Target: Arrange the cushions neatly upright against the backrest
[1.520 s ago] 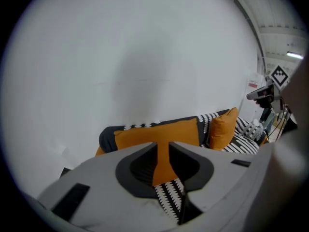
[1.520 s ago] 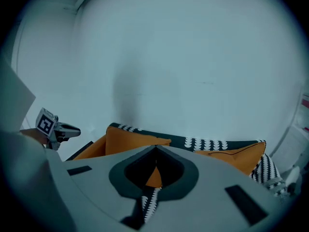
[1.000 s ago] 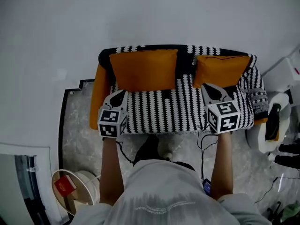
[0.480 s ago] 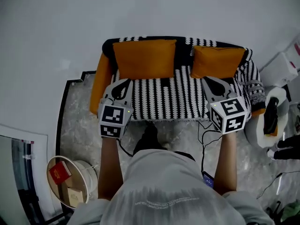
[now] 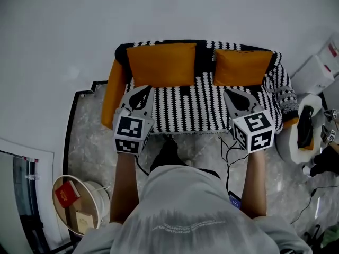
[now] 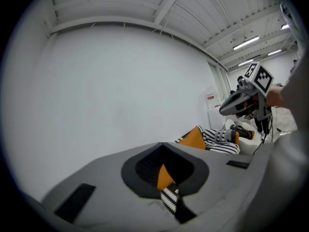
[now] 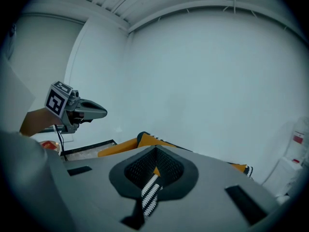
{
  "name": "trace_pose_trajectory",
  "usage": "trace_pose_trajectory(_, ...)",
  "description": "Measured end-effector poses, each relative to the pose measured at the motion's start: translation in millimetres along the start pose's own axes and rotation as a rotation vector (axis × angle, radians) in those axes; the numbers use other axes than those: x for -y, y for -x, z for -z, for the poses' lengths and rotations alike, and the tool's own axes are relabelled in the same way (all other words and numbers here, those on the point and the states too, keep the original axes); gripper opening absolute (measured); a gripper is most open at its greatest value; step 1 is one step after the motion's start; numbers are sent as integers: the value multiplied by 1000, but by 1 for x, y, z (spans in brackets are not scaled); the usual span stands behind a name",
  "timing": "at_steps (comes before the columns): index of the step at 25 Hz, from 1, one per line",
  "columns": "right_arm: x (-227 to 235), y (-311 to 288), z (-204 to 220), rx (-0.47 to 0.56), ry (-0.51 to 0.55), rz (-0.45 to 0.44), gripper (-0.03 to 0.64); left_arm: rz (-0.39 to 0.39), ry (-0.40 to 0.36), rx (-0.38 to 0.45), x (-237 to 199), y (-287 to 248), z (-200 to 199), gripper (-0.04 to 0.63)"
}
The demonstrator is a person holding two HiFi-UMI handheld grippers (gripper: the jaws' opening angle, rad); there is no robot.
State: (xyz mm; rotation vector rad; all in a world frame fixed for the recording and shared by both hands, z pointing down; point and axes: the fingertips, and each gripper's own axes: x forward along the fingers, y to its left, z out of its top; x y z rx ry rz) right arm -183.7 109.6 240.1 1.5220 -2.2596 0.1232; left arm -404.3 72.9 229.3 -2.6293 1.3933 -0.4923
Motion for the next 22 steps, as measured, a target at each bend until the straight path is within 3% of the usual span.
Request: trace_pose_trajectory(22,-3,-24,-7,-2,13,-37,2,6,-7,9,-12,-14,-4,17)
